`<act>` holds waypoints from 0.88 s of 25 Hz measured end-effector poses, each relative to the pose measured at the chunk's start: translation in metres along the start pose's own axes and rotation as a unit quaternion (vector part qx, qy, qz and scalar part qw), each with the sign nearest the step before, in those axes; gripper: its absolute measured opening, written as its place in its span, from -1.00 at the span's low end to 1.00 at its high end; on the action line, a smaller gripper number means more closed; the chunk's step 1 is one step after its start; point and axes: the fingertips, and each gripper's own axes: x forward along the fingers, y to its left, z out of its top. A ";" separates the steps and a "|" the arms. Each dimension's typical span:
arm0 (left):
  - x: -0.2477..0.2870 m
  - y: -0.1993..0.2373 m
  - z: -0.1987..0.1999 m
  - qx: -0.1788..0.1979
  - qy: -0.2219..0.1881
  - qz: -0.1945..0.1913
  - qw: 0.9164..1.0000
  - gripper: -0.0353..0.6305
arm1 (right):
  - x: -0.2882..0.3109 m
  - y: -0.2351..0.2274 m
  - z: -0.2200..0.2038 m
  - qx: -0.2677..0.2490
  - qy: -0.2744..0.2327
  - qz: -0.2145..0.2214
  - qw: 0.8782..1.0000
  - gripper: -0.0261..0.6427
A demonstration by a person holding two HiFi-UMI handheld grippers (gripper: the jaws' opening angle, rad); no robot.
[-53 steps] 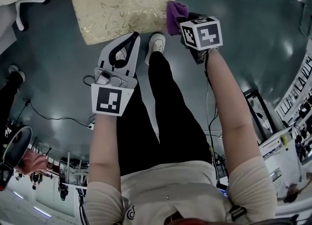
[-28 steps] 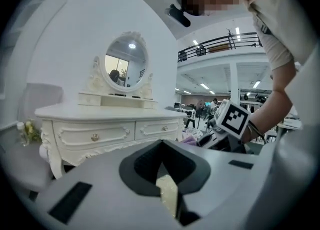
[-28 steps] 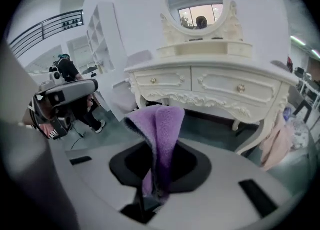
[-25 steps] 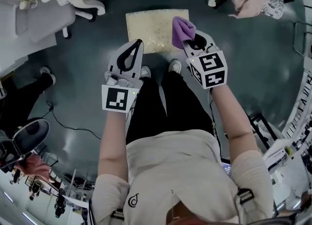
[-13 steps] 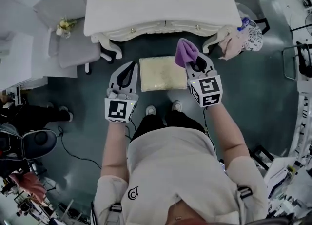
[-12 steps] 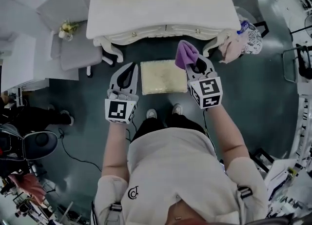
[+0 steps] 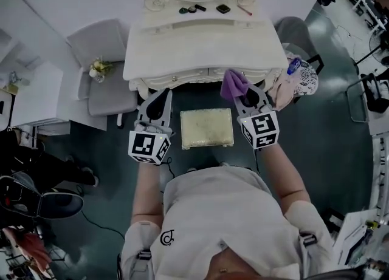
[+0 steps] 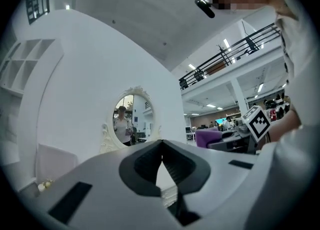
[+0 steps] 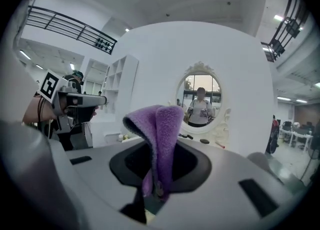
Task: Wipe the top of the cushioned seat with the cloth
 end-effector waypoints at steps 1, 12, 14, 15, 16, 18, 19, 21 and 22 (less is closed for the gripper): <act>0.000 0.000 0.006 0.007 -0.005 0.001 1.000 -0.85 | -0.001 0.000 0.005 -0.002 -0.006 -0.002 1.000 -0.68; -0.003 -0.014 0.016 0.040 0.002 -0.035 0.999 -0.85 | -0.006 0.017 0.032 -0.017 -0.049 -0.006 0.999 -0.70; -0.006 -0.012 0.014 0.040 0.004 -0.035 0.999 -0.85 | -0.007 0.023 0.031 -0.028 -0.053 -0.003 0.998 -0.71; -0.008 -0.011 0.014 0.039 0.005 -0.034 0.999 -0.85 | -0.007 0.026 0.029 -0.031 -0.051 -0.001 0.998 -0.71; -0.009 -0.010 0.013 0.040 0.006 -0.033 0.999 -0.85 | -0.007 0.029 0.027 -0.030 -0.049 0.002 0.998 -0.72; -0.009 -0.006 0.012 0.043 0.008 -0.032 0.999 -0.85 | -0.006 0.035 0.025 -0.025 -0.047 0.010 0.999 -0.72; -0.010 -0.005 0.012 0.044 0.010 -0.031 0.998 -0.85 | -0.006 0.038 0.024 -0.022 -0.048 0.014 0.999 -0.72; -0.010 -0.002 0.011 0.043 0.014 -0.031 0.998 -0.85 | -0.006 0.042 0.024 -0.018 -0.050 0.017 0.998 -0.72; -0.010 -0.002 0.010 0.043 0.018 -0.031 0.998 -0.85 | -0.006 0.043 0.024 -0.016 -0.050 0.017 0.998 -0.72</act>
